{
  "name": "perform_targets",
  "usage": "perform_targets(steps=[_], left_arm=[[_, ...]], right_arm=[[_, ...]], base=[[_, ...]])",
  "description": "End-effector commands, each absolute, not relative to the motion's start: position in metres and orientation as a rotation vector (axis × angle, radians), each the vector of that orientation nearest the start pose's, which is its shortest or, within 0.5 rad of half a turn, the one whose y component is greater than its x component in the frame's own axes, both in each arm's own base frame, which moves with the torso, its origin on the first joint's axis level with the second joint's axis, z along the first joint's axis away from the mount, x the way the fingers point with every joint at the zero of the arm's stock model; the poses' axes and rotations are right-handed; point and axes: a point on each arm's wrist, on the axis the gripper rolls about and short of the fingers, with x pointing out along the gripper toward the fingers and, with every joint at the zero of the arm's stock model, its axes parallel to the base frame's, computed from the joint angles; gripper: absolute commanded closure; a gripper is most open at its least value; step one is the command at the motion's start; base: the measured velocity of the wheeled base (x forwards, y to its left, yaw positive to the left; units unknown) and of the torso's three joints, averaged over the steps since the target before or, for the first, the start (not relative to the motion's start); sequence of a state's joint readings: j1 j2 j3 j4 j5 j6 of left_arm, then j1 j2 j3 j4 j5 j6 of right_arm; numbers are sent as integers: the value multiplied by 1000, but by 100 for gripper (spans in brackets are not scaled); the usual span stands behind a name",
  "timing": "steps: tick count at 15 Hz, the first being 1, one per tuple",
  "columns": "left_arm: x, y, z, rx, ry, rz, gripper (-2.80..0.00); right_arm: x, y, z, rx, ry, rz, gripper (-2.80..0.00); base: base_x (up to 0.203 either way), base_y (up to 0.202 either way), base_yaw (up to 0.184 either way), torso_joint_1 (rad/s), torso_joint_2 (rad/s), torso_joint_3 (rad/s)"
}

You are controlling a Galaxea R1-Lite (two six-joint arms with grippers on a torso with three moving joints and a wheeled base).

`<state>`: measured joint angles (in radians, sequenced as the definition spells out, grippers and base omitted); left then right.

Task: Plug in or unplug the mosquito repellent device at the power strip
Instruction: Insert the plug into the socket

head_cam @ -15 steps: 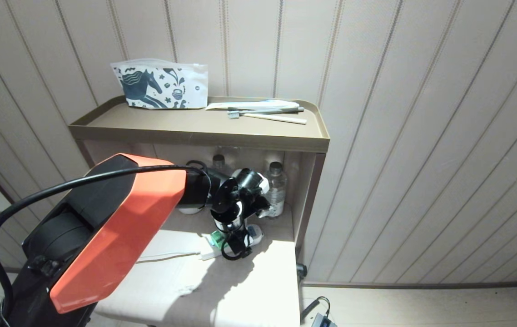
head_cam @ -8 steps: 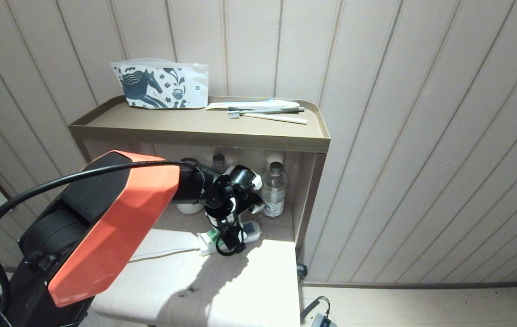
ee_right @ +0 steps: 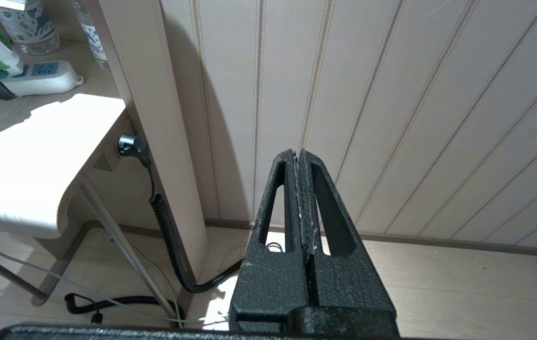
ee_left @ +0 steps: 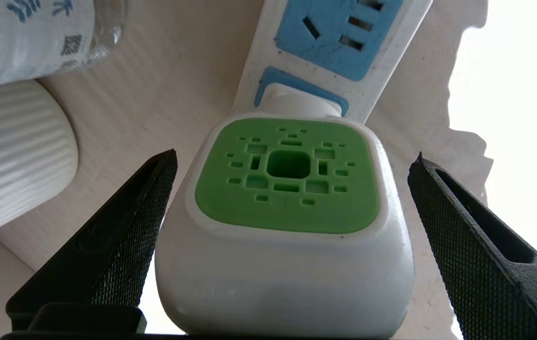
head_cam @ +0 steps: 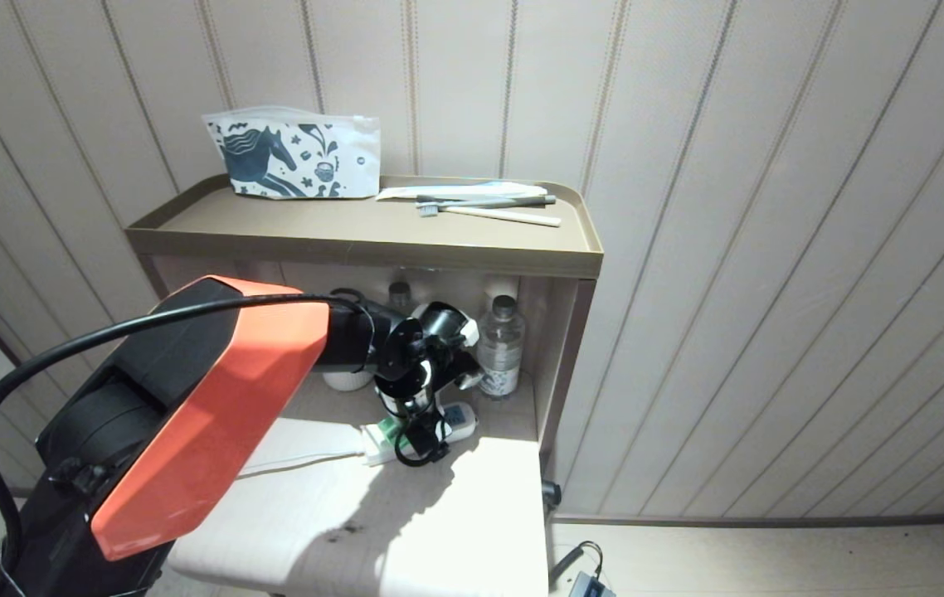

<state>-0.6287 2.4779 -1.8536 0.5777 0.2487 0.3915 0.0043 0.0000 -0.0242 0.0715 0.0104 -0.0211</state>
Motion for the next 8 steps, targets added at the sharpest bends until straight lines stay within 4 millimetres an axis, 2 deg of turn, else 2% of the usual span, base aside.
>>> perform_targets(steps=[1, 3, 8], left_arm=[[374, -266, 52, 861, 1027, -551, -280], [374, -266, 56, 857, 1013, -546, -280], [369, -262, 88, 818, 947, -532, -280]], right_arm=[[-25, 0, 75, -21, 46, 16, 0], [-25, 0, 75, -21, 47, 16, 0], [-25, 0, 75, -21, 47, 16, 0]], base=[[0, 0, 0, 0, 0, 0], [0, 0, 0, 0, 0, 0], [0, 0, 0, 0, 0, 0]])
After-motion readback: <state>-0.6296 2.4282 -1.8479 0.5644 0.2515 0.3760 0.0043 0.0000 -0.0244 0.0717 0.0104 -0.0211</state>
